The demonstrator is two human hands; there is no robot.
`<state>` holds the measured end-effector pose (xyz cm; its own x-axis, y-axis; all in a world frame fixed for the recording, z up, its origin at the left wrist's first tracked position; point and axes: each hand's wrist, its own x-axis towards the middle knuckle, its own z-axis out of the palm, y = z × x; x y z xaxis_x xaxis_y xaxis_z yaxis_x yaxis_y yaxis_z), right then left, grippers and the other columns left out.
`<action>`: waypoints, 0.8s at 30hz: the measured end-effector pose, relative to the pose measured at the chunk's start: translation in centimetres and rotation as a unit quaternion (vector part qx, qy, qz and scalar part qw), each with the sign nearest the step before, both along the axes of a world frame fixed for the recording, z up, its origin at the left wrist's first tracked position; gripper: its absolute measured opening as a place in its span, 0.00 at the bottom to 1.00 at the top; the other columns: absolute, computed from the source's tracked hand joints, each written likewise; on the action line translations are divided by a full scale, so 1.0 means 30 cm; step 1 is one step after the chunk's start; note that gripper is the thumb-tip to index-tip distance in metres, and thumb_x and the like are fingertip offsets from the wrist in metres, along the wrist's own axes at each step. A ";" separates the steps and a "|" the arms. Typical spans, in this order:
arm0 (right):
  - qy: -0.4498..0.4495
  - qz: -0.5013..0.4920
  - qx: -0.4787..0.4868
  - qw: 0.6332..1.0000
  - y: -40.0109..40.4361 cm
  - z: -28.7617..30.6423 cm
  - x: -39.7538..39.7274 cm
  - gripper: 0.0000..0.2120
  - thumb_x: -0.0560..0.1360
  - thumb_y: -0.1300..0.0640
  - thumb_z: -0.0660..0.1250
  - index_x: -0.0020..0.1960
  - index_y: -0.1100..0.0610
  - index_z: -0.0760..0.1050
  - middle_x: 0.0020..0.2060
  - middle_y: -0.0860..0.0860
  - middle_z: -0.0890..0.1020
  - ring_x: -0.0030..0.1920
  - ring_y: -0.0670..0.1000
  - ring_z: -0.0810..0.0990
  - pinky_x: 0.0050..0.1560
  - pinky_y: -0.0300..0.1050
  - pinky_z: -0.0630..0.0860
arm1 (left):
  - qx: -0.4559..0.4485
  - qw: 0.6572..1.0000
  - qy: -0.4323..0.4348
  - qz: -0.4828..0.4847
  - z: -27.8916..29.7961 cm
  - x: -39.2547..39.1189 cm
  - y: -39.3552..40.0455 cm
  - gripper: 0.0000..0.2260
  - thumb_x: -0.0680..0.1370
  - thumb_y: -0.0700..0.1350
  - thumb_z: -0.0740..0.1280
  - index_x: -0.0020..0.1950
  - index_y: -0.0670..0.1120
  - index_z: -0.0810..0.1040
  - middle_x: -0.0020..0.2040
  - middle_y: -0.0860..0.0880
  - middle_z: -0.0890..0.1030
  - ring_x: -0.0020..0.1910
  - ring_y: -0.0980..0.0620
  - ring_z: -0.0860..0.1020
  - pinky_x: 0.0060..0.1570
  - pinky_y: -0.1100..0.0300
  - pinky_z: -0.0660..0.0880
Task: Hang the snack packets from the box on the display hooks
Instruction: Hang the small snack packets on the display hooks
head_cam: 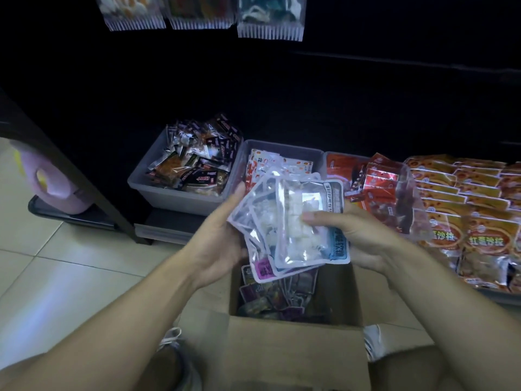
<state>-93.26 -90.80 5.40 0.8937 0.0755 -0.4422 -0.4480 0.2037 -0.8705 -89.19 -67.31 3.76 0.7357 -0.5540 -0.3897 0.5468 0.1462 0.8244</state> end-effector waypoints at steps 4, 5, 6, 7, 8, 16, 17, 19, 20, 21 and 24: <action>0.023 0.149 -0.075 0.986 -0.063 0.026 0.016 0.27 0.66 0.65 0.81 0.63 0.59 0.81 0.57 0.60 0.87 0.54 0.59 0.88 0.60 0.61 0.83 | 0.135 0.978 -0.059 -0.150 -0.022 0.034 0.038 0.39 0.71 0.76 0.63 0.71 0.50 0.79 0.65 0.43 0.85 0.63 0.42 0.85 0.61 0.43 0.81; 0.034 0.185 -0.090 0.978 -0.064 0.022 0.014 0.26 0.67 0.66 0.81 0.64 0.60 0.80 0.58 0.60 0.87 0.55 0.60 0.87 0.60 0.61 0.83 | 0.151 0.969 -0.061 -0.188 -0.033 0.024 0.032 0.37 0.70 0.75 0.65 0.70 0.53 0.80 0.65 0.44 0.86 0.63 0.42 0.84 0.62 0.42 0.81; 0.044 0.218 -0.098 0.970 -0.062 0.015 0.012 0.26 0.68 0.68 0.80 0.65 0.61 0.79 0.59 0.61 0.86 0.57 0.62 0.86 0.60 0.61 0.83 | 0.163 0.962 -0.056 -0.213 -0.044 0.014 0.026 0.34 0.71 0.74 0.65 0.69 0.54 0.81 0.64 0.45 0.86 0.64 0.41 0.84 0.64 0.40 0.80; 0.054 0.242 -0.101 0.964 -0.062 0.008 0.011 0.26 0.69 0.68 0.78 0.66 0.62 0.78 0.60 0.63 0.85 0.59 0.65 0.85 0.59 0.61 0.83 | 0.171 0.957 -0.051 -0.227 -0.050 0.005 0.021 0.31 0.71 0.73 0.66 0.67 0.56 0.82 0.64 0.45 0.86 0.65 0.40 0.83 0.65 0.40 0.80; 0.061 0.258 -0.101 0.959 -0.064 0.003 0.011 0.26 0.70 0.69 0.77 0.67 0.64 0.78 0.61 0.64 0.85 0.61 0.67 0.84 0.59 0.61 0.83 | 0.175 0.956 -0.043 -0.232 -0.055 0.004 0.022 0.31 0.69 0.74 0.70 0.64 0.57 0.83 0.64 0.45 0.86 0.65 0.40 0.83 0.64 0.42 0.81; 0.032 0.357 -0.172 0.918 -0.015 0.002 -0.005 0.25 0.70 0.74 0.77 0.65 0.63 0.77 0.60 0.62 0.85 0.61 0.63 0.85 0.62 0.66 0.81 | 0.148 0.947 -0.052 -0.279 -0.043 0.017 -0.010 0.49 0.57 0.61 0.87 0.75 0.49 0.75 0.67 0.46 0.84 0.65 0.43 0.84 0.63 0.48 0.80; 0.033 0.358 -0.179 0.916 -0.010 -0.003 -0.006 0.26 0.69 0.74 0.78 0.65 0.63 0.76 0.60 0.62 0.85 0.61 0.64 0.85 0.63 0.68 0.80 | 0.161 0.937 -0.056 -0.305 -0.035 0.007 -0.019 0.42 0.60 0.56 0.87 0.71 0.47 0.79 0.64 0.46 0.86 0.63 0.45 0.85 0.59 0.53 0.82; 0.038 0.349 -0.194 0.916 -0.012 -0.009 -0.010 0.29 0.67 0.73 0.81 0.65 0.62 0.76 0.58 0.61 0.86 0.59 0.64 0.86 0.61 0.71 0.80 | 0.167 0.927 -0.053 -0.332 -0.030 -0.010 -0.030 0.26 0.69 0.45 0.82 0.65 0.47 0.82 0.61 0.47 0.87 0.60 0.48 0.86 0.55 0.58 0.82; 0.043 0.340 -0.200 0.918 -0.018 -0.009 -0.010 0.30 0.66 0.72 0.81 0.65 0.60 0.75 0.58 0.60 0.86 0.58 0.64 0.86 0.60 0.71 0.80 | 0.164 0.926 -0.046 -0.336 -0.034 -0.020 -0.034 0.21 0.72 0.40 0.79 0.64 0.47 0.83 0.60 0.47 0.88 0.59 0.49 0.86 0.55 0.58 0.82; 0.048 0.331 -0.208 0.919 -0.026 -0.008 -0.008 0.32 0.66 0.70 0.82 0.66 0.58 0.75 0.58 0.58 0.86 0.58 0.63 0.86 0.60 0.69 0.81 | 0.160 0.929 -0.036 -0.331 -0.036 -0.034 -0.041 0.19 0.74 0.37 0.77 0.63 0.47 0.83 0.59 0.47 0.88 0.57 0.49 0.86 0.53 0.58 0.83; 0.031 0.308 -0.292 0.905 -0.039 0.014 0.000 0.38 0.61 0.57 0.88 0.66 0.48 0.75 0.59 0.48 0.86 0.59 0.54 0.86 0.63 0.58 0.81 | 0.176 0.948 -0.031 -0.263 -0.065 -0.076 -0.072 0.16 0.76 0.33 0.75 0.60 0.47 0.83 0.53 0.48 0.89 0.47 0.52 0.87 0.38 0.62 0.80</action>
